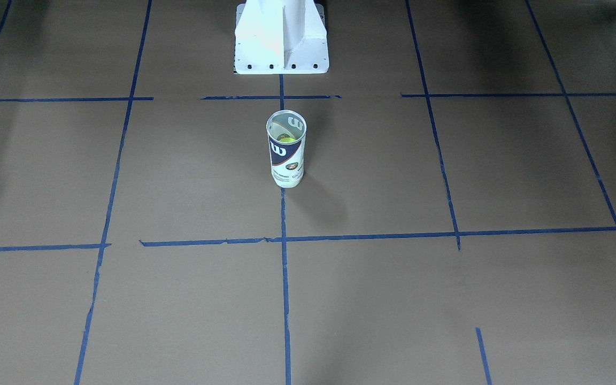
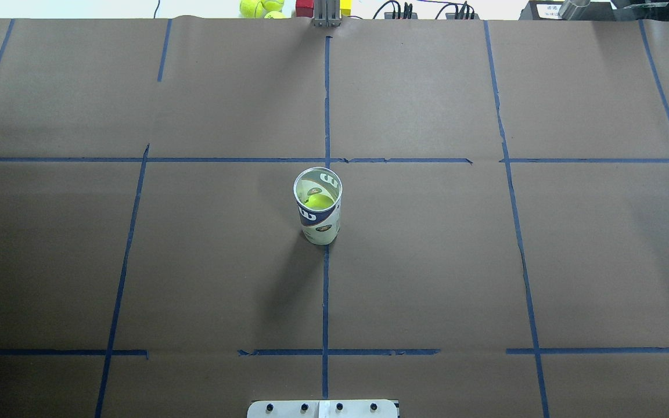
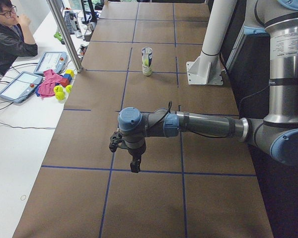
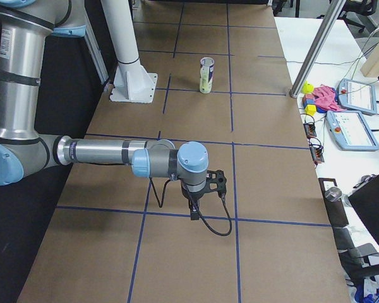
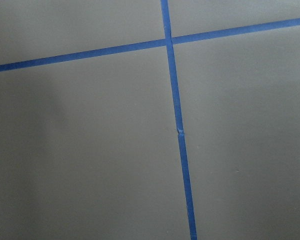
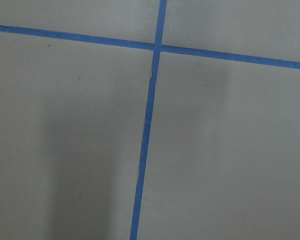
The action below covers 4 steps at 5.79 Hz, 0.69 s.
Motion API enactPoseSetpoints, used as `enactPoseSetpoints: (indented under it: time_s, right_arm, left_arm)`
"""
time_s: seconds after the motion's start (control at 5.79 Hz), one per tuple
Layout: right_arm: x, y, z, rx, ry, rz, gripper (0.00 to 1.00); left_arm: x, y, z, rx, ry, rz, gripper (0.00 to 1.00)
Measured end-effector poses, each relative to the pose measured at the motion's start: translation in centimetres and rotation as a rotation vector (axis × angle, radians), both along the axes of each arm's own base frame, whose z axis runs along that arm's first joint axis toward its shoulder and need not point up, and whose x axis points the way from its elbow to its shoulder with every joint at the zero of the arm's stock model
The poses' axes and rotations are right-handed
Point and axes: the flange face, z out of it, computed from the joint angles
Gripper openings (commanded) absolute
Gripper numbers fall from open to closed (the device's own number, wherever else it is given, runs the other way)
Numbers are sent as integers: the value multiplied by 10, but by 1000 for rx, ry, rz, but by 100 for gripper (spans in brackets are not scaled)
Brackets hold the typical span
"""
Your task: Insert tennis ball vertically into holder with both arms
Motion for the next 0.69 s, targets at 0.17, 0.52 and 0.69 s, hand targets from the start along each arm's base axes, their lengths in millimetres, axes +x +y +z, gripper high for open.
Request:
enactPoseSetpoints:
  time_s: [0.17, 0.52, 0.69]
  right_arm:
    - [0, 0, 0, 0, 0, 0, 100]
    - [0, 0, -1, 4, -3, 0, 100]
    - [0, 0, -2, 6, -3, 1, 100]
  left_arm:
    - [0, 0, 2, -4, 0, 0, 100]
    - [0, 0, 3, -7, 1, 0, 100]
    - [0, 0, 4, -8, 1, 0, 100]
